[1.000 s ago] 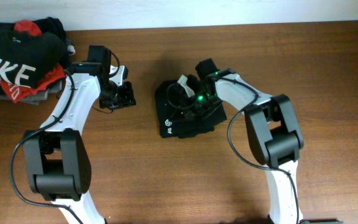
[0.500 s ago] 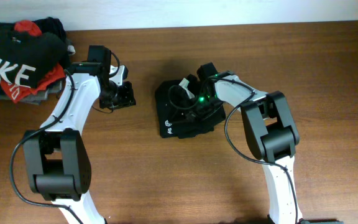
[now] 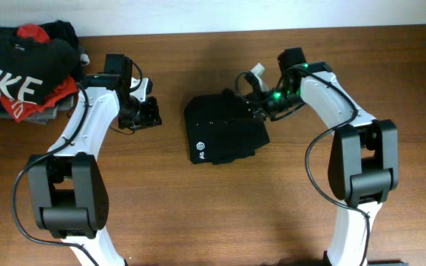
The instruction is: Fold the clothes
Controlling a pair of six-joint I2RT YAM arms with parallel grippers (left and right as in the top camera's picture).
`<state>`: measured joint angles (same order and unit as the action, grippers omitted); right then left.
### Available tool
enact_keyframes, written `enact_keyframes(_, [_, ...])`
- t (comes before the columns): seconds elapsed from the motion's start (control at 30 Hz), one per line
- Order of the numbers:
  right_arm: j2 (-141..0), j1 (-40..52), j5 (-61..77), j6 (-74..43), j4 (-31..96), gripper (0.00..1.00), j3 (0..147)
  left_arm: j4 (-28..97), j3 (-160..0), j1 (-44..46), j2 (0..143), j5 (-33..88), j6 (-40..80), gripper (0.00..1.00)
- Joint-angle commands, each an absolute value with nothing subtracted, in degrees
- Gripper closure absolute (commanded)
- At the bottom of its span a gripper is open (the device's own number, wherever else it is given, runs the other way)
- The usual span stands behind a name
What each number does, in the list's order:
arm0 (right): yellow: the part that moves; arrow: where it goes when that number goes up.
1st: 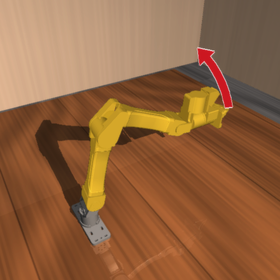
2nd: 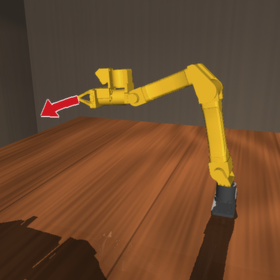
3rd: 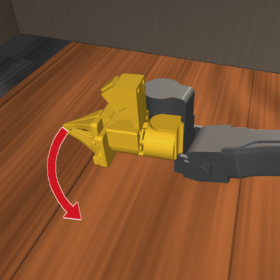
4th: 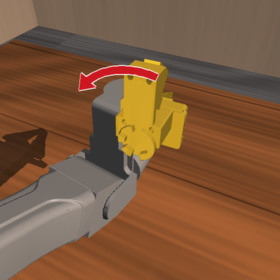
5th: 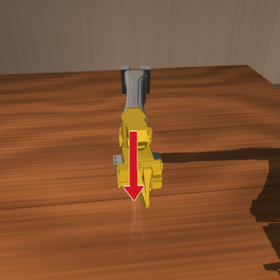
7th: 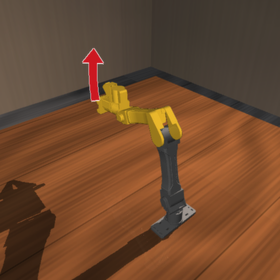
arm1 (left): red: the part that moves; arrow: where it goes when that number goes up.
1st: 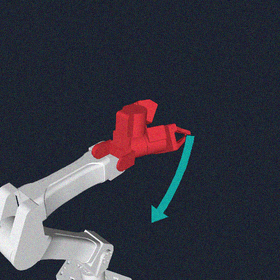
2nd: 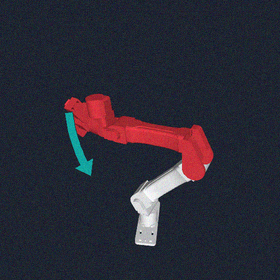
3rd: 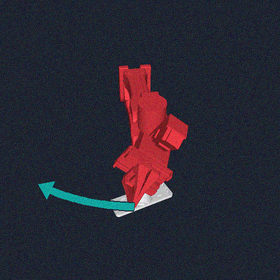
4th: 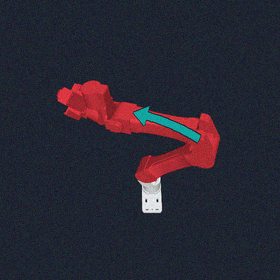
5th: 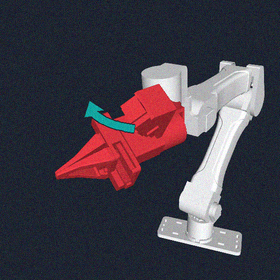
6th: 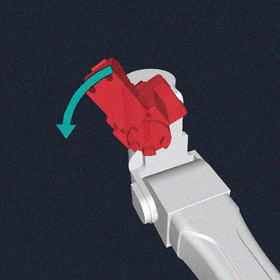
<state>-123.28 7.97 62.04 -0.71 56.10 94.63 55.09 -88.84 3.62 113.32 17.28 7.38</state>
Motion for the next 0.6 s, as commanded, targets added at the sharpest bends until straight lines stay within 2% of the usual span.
enact_keyframes(0.0, [-124.6, 8.3, 61.7, 2.8, 54.9, 0.96, 90.0, 55.2, -89.1, 3.5, 112.5, 17.1, 7.7, 0.69])
enact_keyframes(0.2, [-126.0, 8.2, 71.1, 2.5, 44.8, 0.96, 78.6, 55.2, -89.1, 3.5, 112.5, 17.1, 7.7, 0.69])
enact_keyframes(0.33, [-127.2, 7.5, 72.2, 0.3, 39.9, 0.96, 73.2, 55.2, -89.1, 3.5, 112.5, 17.1, 7.7, 0.69])
enact_keyframes(0.57, [-126.5, 5.4, 72.2, -2.3, 39.1, 0.96, 74.7, 55.2, -89.1, 3.5, 112.5, 17.1, 7.7, 0.69])
